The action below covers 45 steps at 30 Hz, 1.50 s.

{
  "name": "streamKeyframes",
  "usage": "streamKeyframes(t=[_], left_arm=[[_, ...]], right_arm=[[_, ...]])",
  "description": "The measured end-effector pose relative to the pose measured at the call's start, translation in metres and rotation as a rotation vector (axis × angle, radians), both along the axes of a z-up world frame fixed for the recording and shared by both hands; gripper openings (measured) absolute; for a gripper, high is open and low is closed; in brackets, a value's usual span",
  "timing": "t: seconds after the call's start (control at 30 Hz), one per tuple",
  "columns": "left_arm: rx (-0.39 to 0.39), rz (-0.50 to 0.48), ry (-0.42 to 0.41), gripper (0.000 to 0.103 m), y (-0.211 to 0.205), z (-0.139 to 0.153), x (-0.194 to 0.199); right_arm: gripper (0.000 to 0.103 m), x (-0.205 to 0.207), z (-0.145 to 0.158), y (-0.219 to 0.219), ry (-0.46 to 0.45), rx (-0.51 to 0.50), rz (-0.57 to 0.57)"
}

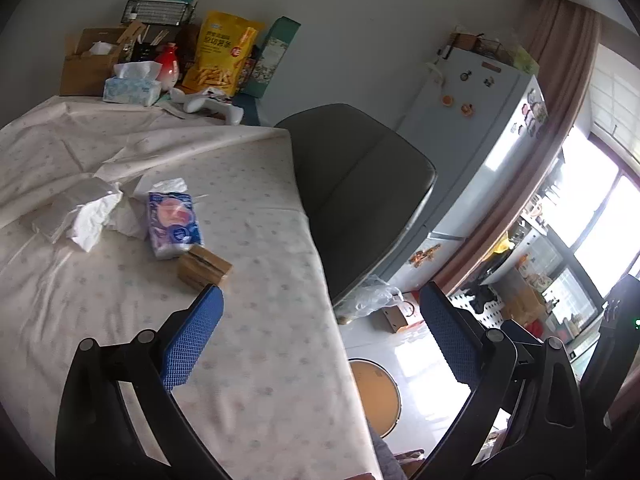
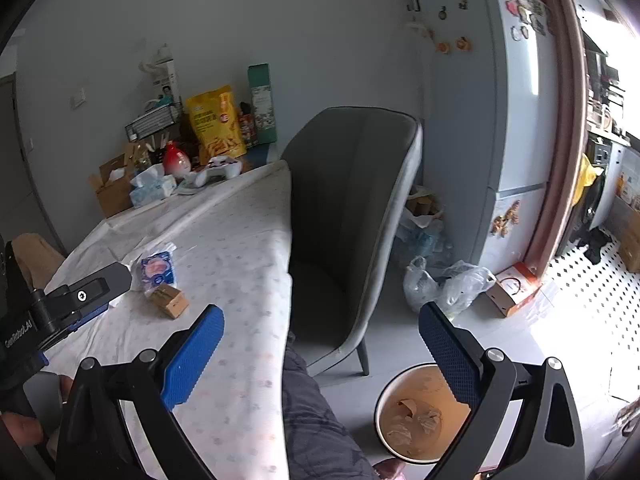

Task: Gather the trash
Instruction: 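Move both tools back over the table toward the remaining trash, then grasp the brown cardboard block with the right gripper while the left grasps the white face mask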

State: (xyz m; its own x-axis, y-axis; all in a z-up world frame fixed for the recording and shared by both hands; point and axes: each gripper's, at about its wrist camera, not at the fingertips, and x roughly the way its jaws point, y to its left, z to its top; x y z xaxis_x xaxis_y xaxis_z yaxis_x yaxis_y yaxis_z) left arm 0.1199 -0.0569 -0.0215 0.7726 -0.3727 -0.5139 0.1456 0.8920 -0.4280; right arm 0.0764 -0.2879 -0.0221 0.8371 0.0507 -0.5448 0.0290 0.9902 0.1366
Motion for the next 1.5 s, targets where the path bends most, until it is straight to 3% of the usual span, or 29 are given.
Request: streamKeyframes(t=[0.53,1.07,1.5], left_arm=[[-0.01,0.146,0.016,0.097,0.076,-0.008,0.0],[-0.072,0.277,0.11,0.096,0.155,-0.052,0.011],[-0.005,0.391,0.172,0.087,0.183,-0.065,0.044]], right_arm=[[0.095,0.036,-0.014,0.063,0.04,0.055,0.179],[0.071,0.096,-0.058,0.144,0.209,0.034,0.405],[0.069,0.143,-0.083,0.187,0.267,0.0,0.469]])
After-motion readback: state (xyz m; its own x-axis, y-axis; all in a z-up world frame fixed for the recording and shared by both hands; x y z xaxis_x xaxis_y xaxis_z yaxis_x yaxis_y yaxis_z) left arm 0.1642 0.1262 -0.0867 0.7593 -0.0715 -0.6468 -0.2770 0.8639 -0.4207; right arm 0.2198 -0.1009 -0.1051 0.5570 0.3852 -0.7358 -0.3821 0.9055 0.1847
